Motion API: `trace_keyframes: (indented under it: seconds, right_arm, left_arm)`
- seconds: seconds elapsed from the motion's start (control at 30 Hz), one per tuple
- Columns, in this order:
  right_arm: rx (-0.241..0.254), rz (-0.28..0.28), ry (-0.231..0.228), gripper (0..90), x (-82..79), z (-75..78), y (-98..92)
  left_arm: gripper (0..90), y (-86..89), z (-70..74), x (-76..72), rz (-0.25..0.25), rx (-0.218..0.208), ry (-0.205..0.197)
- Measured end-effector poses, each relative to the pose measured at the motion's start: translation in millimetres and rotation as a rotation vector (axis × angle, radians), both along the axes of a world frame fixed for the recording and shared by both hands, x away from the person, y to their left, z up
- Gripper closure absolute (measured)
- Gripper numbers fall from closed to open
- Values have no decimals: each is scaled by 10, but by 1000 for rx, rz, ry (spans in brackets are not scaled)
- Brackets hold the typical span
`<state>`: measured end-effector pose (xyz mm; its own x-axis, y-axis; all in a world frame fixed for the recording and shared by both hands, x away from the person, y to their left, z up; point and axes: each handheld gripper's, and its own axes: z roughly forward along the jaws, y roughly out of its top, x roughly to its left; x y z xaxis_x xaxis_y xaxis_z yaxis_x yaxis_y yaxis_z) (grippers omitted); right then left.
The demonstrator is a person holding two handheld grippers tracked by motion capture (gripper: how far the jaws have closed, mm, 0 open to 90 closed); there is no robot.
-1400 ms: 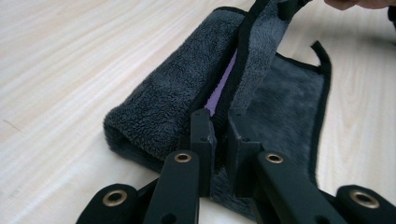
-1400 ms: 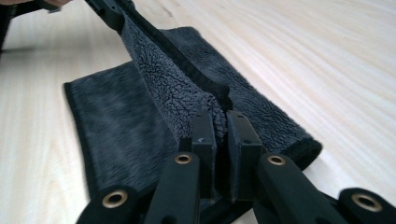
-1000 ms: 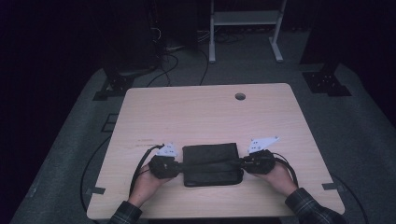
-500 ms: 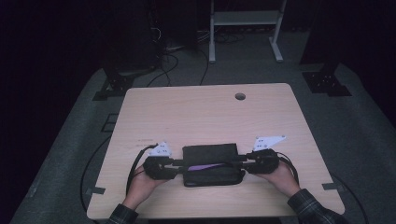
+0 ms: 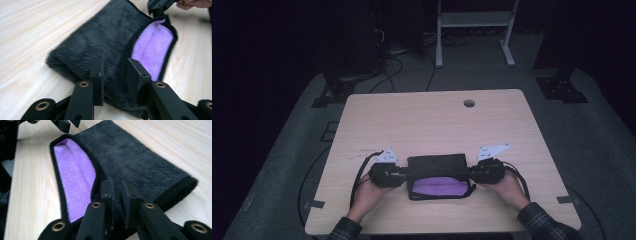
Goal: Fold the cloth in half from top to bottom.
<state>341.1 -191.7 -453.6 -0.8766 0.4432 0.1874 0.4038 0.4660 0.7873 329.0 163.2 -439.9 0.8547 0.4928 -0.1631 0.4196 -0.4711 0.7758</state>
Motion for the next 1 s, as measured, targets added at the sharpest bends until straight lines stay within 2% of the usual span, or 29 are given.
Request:
trace_keyframes:
  seconds: [0.1,0.3,0.4,0.43,0.47,0.5,0.6,0.63,0.67,0.77,0.8,0.83,0.93,0.97,1.0]
  right_arm:
    - [-5,15,2,799,-44,-7,2]
    - [-37,69,38,793,-222,-55,8]
    - [-67,83,32,785,-289,-87,7]
    - [-90,86,31,772,-340,-107,-4]
    - [-90,86,31,772,-340,-107,-4]
    - [-93,83,28,771,-358,-104,-25]
    - [-104,81,14,769,-366,-98,-27]
    - [-109,85,10,768,-367,-96,-14]
    - [-109,85,10,768,-367,-96,-14]
    - [-105,83,6,762,-371,-86,-14]
    - [-104,82,5,755,-371,-83,-16]
    - [-104,82,5,755,-371,-83,-16]
    - [-98,72,-4,743,-369,-67,-24]
    - [-97,68,-6,743,-367,-66,-28]
    - [-95,66,-7,742,-361,-65,-35]
  left_arm:
    - [671,0,-21,-57,-16,8,13]
    - [670,33,-97,-172,-41,39,55]
    - [670,53,-121,-207,-46,52,66]
    - [669,77,-148,-239,-47,91,68]
    - [669,77,-148,-239,-47,91,68]
    - [664,109,-183,-259,-43,138,71]
    - [648,138,-189,-274,-43,124,80]
    - [647,152,-118,-273,-38,75,67]
    - [648,152,-118,-273,-38,75,67]
    - [649,118,0,-228,-25,36,14]
    - [649,76,22,-160,-12,32,-9]
    - [650,76,22,-160,-12,32,-9]
    - [659,-51,7,-13,-1,38,-32]
    - [659,-141,-16,50,3,44,-38]
    - [659,-141,-16,50,3,44,-38]
